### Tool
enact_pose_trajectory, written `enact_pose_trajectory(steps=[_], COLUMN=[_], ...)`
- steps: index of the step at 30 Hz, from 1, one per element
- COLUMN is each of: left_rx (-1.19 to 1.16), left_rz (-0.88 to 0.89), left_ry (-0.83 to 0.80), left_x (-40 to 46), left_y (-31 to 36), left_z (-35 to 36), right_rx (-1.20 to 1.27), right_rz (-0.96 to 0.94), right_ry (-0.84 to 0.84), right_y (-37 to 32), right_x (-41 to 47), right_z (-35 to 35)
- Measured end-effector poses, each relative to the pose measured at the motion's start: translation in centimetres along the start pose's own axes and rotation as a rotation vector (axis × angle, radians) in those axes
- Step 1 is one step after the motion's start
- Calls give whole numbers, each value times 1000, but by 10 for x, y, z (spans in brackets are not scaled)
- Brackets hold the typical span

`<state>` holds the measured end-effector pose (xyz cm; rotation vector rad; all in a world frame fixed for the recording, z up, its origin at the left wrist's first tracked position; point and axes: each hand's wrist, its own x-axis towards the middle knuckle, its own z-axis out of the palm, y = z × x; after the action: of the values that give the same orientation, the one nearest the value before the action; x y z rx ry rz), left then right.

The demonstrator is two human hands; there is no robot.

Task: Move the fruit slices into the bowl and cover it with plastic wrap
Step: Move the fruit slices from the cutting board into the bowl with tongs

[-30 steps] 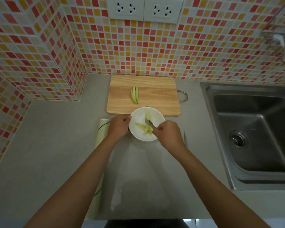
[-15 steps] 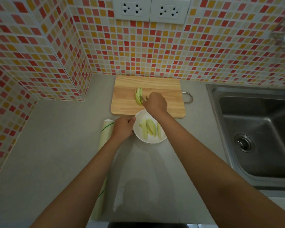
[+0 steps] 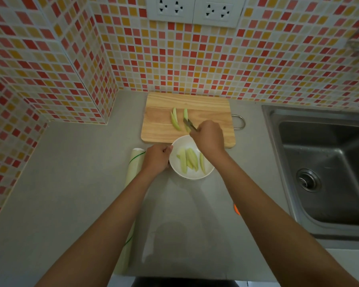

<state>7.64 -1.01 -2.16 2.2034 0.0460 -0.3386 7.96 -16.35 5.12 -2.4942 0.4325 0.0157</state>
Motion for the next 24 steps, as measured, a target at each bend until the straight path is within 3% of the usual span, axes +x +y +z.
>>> enact_pose_trajectory(steps=[3, 10, 16, 24], left_rx=[12, 49, 31, -2], left_rz=[7, 40, 26, 0], left_ry=[-6, 8, 10, 0], left_x=[0, -2, -1, -2], left_y=[0, 1, 2, 3], left_z=[0, -1, -1, -1], right_rx=[36, -201, -59, -223], right_rz=[1, 35, -6, -67], right_ry=[7, -175, -26, -126], right_y=[22, 49, 17, -31], right_x=[-48, -99, -51, 26], right_z=[-17, -17, -11, 33])
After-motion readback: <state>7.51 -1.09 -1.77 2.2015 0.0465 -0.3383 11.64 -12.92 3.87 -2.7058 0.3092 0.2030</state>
